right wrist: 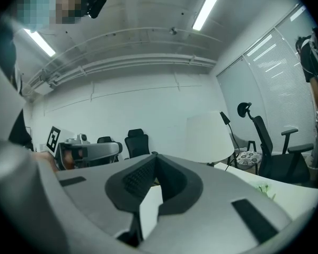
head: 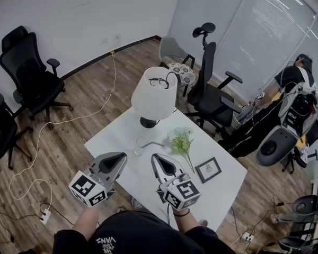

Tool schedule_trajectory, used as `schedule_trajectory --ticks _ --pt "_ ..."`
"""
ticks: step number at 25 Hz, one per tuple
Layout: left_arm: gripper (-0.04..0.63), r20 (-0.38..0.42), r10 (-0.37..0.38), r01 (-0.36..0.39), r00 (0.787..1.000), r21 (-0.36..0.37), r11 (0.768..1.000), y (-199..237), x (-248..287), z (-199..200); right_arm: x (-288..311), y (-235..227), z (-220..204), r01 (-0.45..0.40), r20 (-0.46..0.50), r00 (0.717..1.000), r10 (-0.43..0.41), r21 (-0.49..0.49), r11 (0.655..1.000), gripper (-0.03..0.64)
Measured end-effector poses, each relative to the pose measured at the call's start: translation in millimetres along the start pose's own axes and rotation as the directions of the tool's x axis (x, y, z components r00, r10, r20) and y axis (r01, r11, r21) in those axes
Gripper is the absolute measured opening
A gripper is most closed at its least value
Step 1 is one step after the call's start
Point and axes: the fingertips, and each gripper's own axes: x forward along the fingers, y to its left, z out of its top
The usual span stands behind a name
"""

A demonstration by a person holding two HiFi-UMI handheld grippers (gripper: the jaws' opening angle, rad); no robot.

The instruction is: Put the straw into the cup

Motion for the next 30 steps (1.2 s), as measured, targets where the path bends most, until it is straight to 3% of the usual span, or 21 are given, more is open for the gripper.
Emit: schedule_trajectory --ticks 30 --pt "0.023 -0.011 0.007 -0.007 1.0 -0.014 1.0 8.1 4.4 -6.6 6.4 -6.3 -8.5 0.009 -0.025 1.0 -0.009 0.006 1.0 0.015"
